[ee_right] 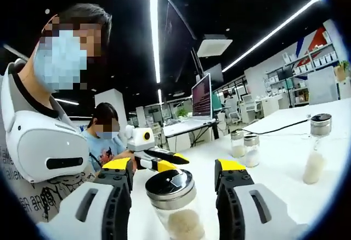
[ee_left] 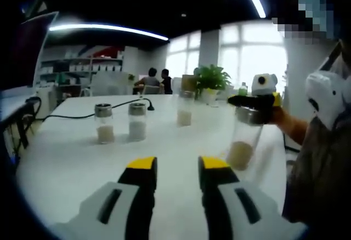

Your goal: Rotate the seasoning bottle until the label or dispensing opening points toward the visible target arrow and the bottle remains upright within the marked orientation range

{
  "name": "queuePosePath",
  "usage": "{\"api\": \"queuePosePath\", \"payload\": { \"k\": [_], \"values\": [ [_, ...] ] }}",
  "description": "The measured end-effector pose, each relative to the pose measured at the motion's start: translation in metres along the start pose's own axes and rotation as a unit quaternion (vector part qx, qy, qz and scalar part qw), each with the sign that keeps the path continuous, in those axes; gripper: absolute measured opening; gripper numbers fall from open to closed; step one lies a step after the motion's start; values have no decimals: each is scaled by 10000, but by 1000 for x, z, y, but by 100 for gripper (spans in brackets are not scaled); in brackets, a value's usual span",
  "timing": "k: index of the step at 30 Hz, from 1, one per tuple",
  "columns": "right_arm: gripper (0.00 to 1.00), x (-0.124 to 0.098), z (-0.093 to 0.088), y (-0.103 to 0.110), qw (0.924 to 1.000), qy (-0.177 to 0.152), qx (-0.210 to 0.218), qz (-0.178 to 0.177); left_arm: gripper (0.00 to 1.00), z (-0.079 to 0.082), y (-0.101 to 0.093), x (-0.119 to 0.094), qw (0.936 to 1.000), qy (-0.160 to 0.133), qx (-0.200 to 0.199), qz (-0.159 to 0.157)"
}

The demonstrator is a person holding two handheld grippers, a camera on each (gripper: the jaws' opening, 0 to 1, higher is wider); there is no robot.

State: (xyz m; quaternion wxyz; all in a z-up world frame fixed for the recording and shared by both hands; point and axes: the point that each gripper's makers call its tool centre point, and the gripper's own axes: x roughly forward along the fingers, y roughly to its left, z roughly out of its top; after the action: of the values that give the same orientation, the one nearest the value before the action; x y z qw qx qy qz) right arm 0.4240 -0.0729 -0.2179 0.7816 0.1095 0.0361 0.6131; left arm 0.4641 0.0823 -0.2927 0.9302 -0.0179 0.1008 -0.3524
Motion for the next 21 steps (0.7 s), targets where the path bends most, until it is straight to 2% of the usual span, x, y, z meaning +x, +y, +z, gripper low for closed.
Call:
{"api": "queuePosePath", "payload": {
  "k": [4,8,13,21],
  "values": [
    [59,-9,7,-7,9990,-110,-235,-369,32,2,-3,3,10000,-14,1,-30],
    [56,-17,12,-5,9969,-154,-491,-587,32,2,-7,5,10000,6,21,-64],
    [54,-28,19,-4,9948,-266,-611,-769,32,3,-7,6,10000,-3,8,-49],
    [52,-51,26,-15,9889,-375,-731,-1239,32,4,-7,10,10000,-10,26,-68]
  ]
}}
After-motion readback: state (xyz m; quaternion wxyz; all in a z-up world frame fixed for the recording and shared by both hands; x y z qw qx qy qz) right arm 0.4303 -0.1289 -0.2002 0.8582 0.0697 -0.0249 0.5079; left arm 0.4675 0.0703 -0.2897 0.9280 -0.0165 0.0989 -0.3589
